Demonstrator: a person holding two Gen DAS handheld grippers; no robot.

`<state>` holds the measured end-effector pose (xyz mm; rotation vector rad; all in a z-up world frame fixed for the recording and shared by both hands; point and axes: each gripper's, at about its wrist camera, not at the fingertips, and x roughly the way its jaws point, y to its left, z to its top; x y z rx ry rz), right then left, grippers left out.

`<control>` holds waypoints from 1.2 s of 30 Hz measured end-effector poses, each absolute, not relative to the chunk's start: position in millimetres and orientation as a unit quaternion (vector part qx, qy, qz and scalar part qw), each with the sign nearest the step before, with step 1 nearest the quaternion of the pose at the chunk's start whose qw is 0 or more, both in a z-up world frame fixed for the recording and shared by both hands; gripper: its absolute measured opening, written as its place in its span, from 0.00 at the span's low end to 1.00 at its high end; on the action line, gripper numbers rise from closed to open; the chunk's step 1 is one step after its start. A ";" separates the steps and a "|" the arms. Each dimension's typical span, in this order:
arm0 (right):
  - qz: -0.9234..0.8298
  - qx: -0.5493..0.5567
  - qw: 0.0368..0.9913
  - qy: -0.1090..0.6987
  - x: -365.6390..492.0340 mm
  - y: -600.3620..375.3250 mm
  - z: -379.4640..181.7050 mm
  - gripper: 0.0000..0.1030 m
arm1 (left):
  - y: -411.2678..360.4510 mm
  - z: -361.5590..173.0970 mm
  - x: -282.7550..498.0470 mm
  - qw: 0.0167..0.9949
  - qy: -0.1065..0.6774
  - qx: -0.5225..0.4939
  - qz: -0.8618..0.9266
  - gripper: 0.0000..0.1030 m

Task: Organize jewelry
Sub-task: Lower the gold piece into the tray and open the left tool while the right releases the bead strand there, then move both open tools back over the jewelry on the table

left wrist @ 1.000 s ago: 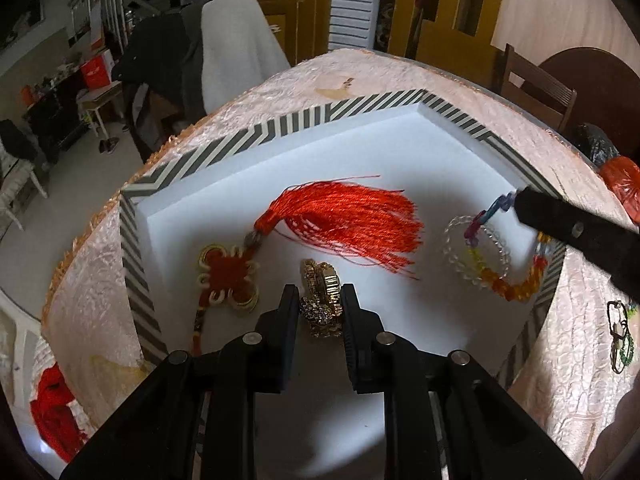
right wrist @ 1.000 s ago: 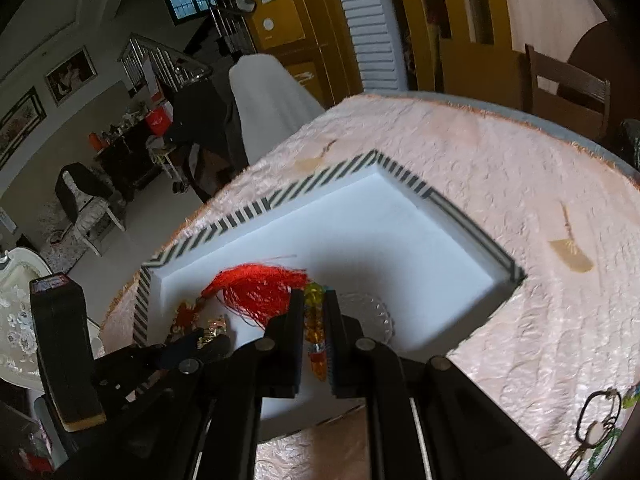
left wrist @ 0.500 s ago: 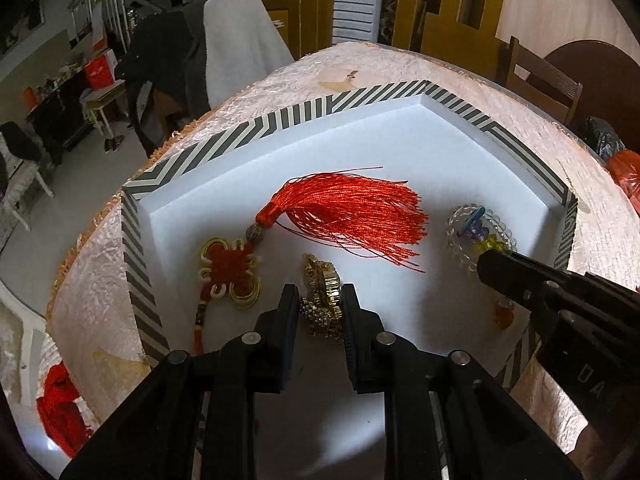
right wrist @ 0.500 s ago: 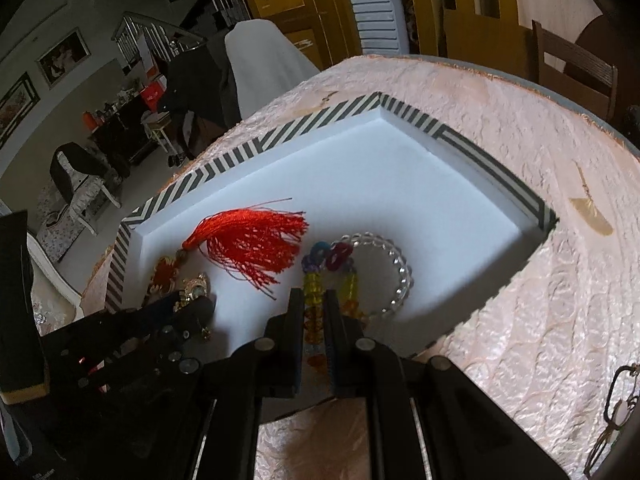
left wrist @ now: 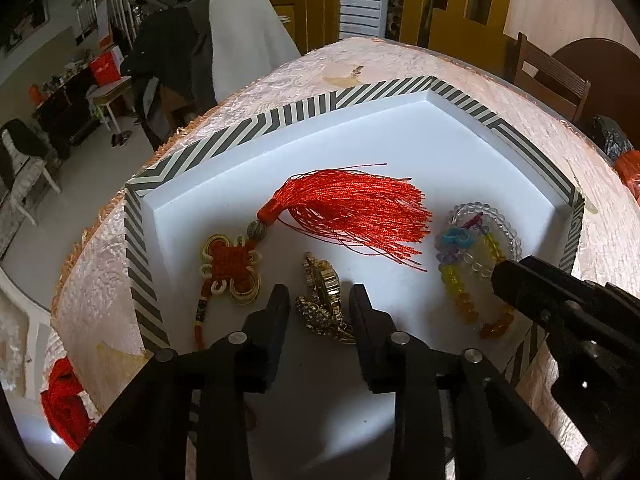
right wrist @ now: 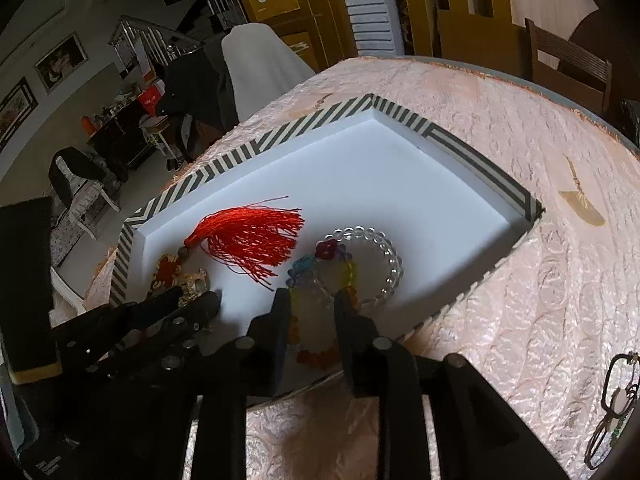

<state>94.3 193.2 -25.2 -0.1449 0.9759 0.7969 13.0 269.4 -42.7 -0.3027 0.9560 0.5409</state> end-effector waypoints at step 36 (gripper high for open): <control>0.363 -0.082 0.831 0.413 83.9 126.2 24.3 0.28 | 300.1 43.4 0.6 0.905 0.373 -0.150 0.142 0.63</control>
